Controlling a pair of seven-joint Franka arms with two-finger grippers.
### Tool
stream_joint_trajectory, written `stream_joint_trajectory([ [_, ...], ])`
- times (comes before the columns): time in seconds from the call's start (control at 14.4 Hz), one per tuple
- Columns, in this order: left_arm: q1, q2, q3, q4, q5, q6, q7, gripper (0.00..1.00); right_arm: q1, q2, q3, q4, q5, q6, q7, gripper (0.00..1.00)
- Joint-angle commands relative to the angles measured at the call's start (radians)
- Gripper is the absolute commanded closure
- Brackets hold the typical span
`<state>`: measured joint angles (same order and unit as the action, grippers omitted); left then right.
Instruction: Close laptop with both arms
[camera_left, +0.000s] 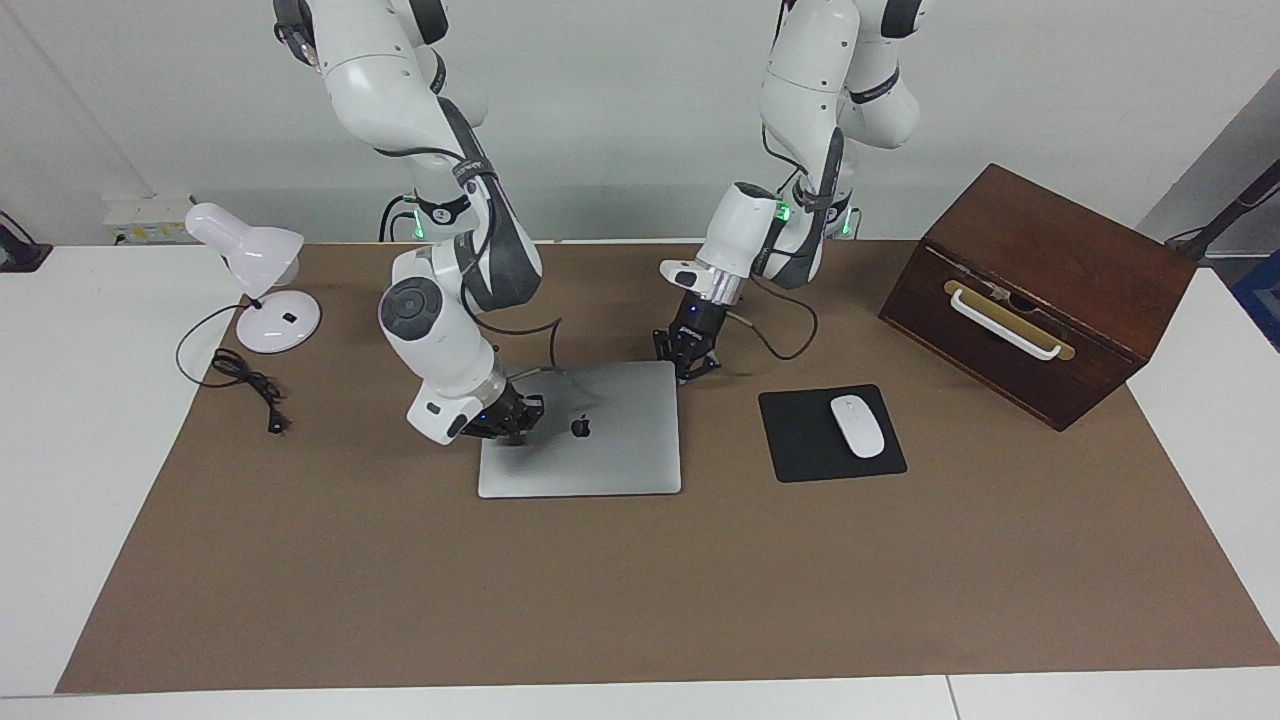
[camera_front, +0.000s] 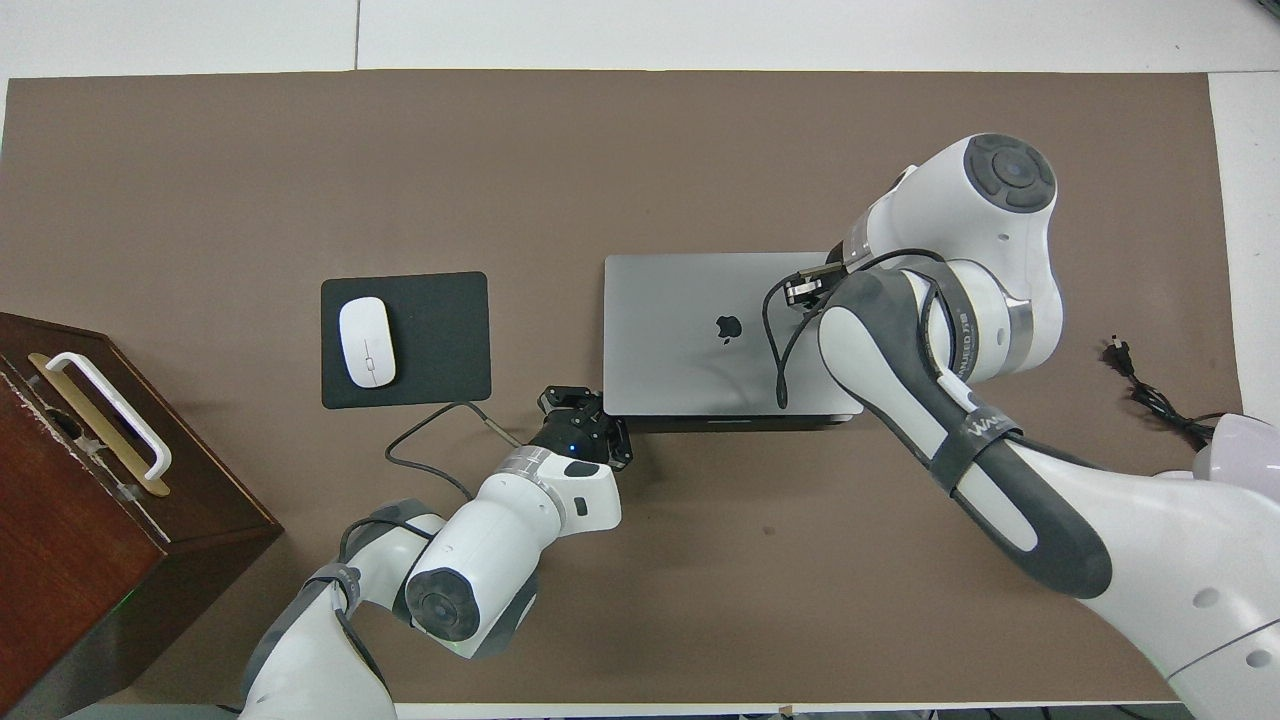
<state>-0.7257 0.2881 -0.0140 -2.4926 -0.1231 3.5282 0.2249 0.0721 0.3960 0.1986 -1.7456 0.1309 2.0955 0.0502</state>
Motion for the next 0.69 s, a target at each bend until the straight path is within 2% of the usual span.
stream_joint_trajectory([
  [0.0,0.008,0.077,0.017,-0.066,-0.007,-0.038,0.034,1.00,-0.023,-0.015,-0.001,0.119,-0.013,-0.159,0.008,1.00],
  [0.14,0.008,0.077,0.017,-0.066,-0.007,-0.037,0.039,1.00,-0.038,-0.052,-0.008,0.153,-0.026,-0.241,0.008,1.00],
  [0.28,0.008,0.077,0.016,-0.066,-0.007,-0.037,0.039,1.00,-0.060,-0.088,-0.008,0.150,-0.039,-0.268,0.008,1.00],
  [0.35,0.008,0.077,0.016,-0.066,-0.007,-0.037,0.039,1.00,-0.061,-0.094,-0.007,0.152,-0.039,-0.284,0.008,0.95],
  [0.42,0.008,0.077,0.016,-0.066,-0.007,-0.037,0.037,1.00,-0.061,-0.100,-0.008,0.152,-0.039,-0.287,0.010,0.80],
  [0.55,0.008,0.075,0.016,-0.066,-0.007,-0.035,0.036,1.00,-0.058,-0.123,-0.008,0.147,-0.063,-0.285,0.010,0.02],
  [0.62,0.008,0.075,0.016,-0.066,-0.007,-0.035,0.034,1.00,-0.061,-0.137,-0.008,0.147,-0.074,-0.285,0.010,0.00],
])
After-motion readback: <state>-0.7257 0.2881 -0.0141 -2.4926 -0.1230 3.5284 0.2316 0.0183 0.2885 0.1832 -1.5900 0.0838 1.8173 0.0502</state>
